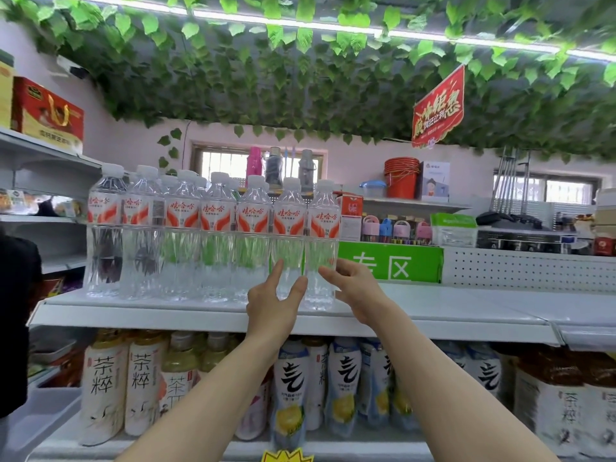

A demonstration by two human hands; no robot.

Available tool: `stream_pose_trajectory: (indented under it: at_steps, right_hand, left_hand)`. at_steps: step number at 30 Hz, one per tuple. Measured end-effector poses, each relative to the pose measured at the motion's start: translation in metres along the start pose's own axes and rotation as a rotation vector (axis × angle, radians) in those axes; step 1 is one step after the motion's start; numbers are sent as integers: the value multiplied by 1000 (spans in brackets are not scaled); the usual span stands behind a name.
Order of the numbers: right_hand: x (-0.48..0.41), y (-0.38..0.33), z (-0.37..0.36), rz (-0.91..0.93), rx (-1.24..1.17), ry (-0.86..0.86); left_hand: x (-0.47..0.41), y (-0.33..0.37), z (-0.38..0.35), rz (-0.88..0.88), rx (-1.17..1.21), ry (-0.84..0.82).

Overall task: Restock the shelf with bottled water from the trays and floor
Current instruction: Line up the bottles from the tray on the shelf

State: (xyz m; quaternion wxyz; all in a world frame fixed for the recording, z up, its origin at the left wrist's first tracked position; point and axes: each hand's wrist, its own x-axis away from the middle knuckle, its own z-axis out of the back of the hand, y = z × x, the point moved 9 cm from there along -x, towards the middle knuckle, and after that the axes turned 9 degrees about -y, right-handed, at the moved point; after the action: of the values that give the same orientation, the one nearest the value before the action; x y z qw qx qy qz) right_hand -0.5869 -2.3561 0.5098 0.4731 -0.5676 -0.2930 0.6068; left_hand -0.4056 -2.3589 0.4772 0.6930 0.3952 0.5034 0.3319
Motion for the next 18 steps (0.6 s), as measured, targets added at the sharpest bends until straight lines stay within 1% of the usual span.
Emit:
stream_pose_trajectory:
  at_steps: [8, 10, 14, 18]
  right_hand:
    - [6, -3, -2, 42, 64, 30]
    - [11, -5, -1, 63, 106, 67]
    - [23, -17, -3, 53, 243, 142]
    - [43, -29, -7, -46, 448, 197]
  left_hand:
    - [-1, -2, -3, 21, -13, -8]
    - [-1, -2, -3, 21, -22, -20]
    - [2, 1, -2, 14, -63, -53]
    - [13, 4, 6, 14, -145, -79]
